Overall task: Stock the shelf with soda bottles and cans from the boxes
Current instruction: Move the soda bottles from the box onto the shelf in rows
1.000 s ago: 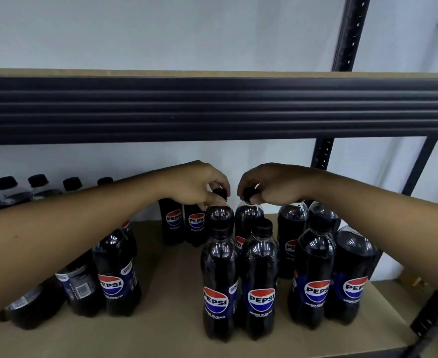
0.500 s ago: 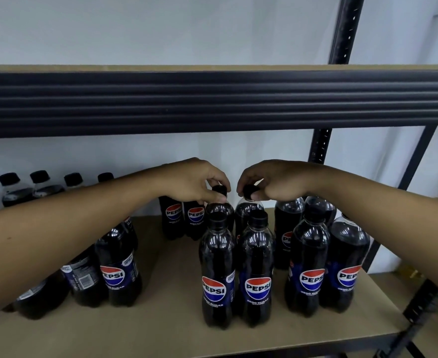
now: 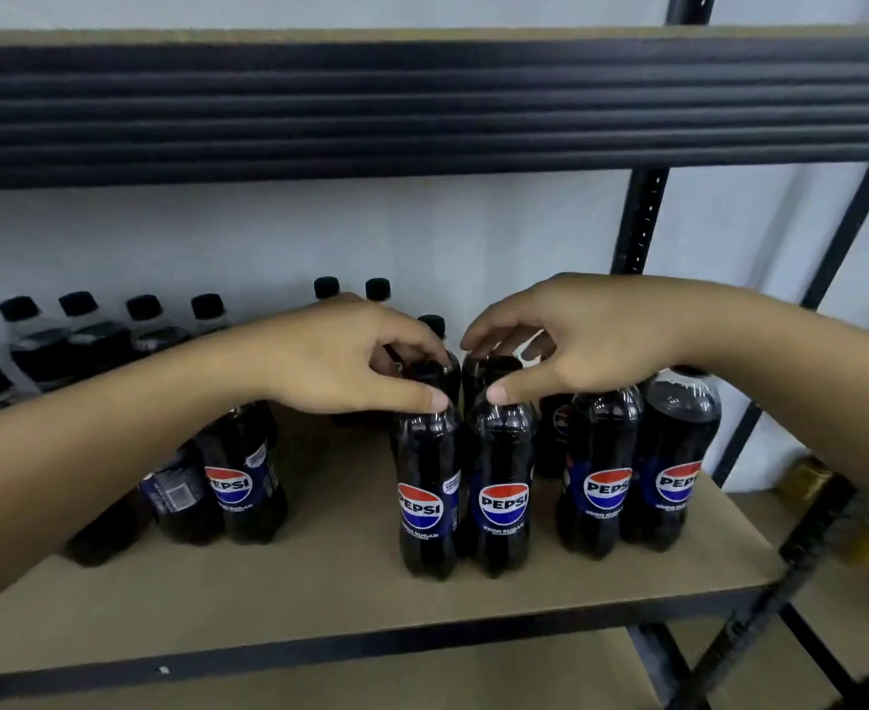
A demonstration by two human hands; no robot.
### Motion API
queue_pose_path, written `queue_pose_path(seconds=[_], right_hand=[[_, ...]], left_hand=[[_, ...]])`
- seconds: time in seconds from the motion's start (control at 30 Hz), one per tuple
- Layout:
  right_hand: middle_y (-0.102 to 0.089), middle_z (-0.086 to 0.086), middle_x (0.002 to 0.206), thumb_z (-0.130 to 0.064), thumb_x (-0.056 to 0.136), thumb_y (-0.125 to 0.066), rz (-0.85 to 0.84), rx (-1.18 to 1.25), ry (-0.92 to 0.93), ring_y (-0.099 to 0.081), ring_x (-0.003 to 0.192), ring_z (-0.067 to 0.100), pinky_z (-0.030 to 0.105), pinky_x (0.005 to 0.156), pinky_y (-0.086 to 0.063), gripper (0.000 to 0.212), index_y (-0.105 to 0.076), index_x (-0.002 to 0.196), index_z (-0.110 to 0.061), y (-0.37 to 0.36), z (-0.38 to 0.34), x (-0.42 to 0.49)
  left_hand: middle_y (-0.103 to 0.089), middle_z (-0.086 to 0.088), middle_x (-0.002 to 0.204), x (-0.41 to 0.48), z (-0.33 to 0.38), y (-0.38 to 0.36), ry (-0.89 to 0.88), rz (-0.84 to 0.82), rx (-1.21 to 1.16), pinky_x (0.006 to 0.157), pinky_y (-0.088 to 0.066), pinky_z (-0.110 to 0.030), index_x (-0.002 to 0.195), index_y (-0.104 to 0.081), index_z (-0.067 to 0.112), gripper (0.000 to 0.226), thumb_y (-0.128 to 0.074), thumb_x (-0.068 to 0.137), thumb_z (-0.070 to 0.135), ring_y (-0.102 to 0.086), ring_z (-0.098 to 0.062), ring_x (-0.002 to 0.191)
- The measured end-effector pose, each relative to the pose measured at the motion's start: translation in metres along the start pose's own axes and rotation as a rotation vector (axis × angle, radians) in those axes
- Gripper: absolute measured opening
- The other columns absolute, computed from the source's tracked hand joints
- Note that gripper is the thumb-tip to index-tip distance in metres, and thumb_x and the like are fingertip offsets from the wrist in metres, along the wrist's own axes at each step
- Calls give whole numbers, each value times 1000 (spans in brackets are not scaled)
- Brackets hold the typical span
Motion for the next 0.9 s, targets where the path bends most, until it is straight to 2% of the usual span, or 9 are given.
queue_pose_path(seconds=[0.07, 0.13, 0.2, 0.27, 0.4, 0.53, 0.6, 0.7, 0.9], right_hand=[[-65, -23, 113, -51, 88, -72, -31, -71, -13, -61, 104, -1, 29, 96, -51, 49, -56, 133, -42, -9, 0, 1], [-61, -26, 97, -43, 90, -73, -3, -95, -14, -57, 92, -8, 22, 84, -47, 42, -59, 130, -41, -12, 2, 3], [-60, -26, 102, -35, 91, -73, 39, -81, -14, -54, 87, -13, 16, 74, -40, 34, -64, 123, -40, -11, 3, 2], [-61, -24, 109, -31, 91, -74, 64, -46, -23, -55, 85, -14, 12, 69, -38, 30, -66, 119, -40, -10, 5, 1], [-56, -29, 87, -26, 93, -73, 87, -25, -44, -49, 72, -29, -3, 58, -34, 28, -68, 119, -33, -10, 9, 0], [-56, -30, 84, -27, 93, -72, 105, -36, -57, -48, 69, -30, -1, 58, -34, 28, -67, 120, -32, -11, 11, -1], [-60, -28, 89, -28, 93, -72, 102, -32, -61, -49, 70, -29, 0, 58, -34, 29, -67, 121, -32, -12, 10, -1], [-65, -20, 122, -31, 94, -70, 94, -33, -53, -55, 80, -20, 2, 68, -36, 34, -64, 128, -34, -14, 9, -2], [-54, -12, 145, -37, 100, -61, 112, -106, -31, -51, 107, -2, 14, 89, -36, 48, -49, 147, -32, -7, 1, -18]], left_hand=[[-72, 16, 108, -2, 0, -10, 29, -42, 21, 92, -58, -40, 129, -57, 50, 57, -73, 77, 64, -73, -5, 90], [-68, 11, 122, -2, 0, -15, 36, -8, 8, 91, -58, -42, 127, -57, 50, 51, -76, 81, 55, -74, -8, 86], [-59, 7, 132, -1, 2, -16, 62, 28, -2, 92, -58, -41, 126, -58, 48, 47, -77, 83, 49, -75, -8, 81], [-56, 9, 127, -1, 5, -16, 80, 51, -9, 93, -57, -38, 125, -59, 45, 45, -77, 84, 44, -76, -9, 79], [-55, 22, 103, 1, 10, -18, 97, 90, -20, 89, -59, -38, 123, -62, 39, 40, -78, 86, 37, -76, -11, 74], [-51, 13, 118, 4, 10, -19, 109, 109, 5, 89, -59, -40, 126, -61, 37, 44, -78, 86, 38, -75, -11, 68], [-52, 12, 120, 3, 10, -19, 105, 110, 3, 88, -60, -41, 128, -60, 37, 45, -77, 87, 38, -75, -12, 69], [-57, 16, 122, -2, 11, -19, 82, 106, -4, 88, -60, -39, 134, -58, 37, 48, -74, 89, 40, -75, -8, 77], [-49, 20, 150, -21, 14, -16, 87, 157, 105, 101, -50, -23, 151, -42, 43, 62, -66, 94, 50, -62, -2, 117]])
Point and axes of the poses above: each hand's wrist, its own x-axis towards the middle knuckle, its own y-axis out of the back of the hand, z = x × y, the point moved 3 cm from there along x, towards the middle knuckle
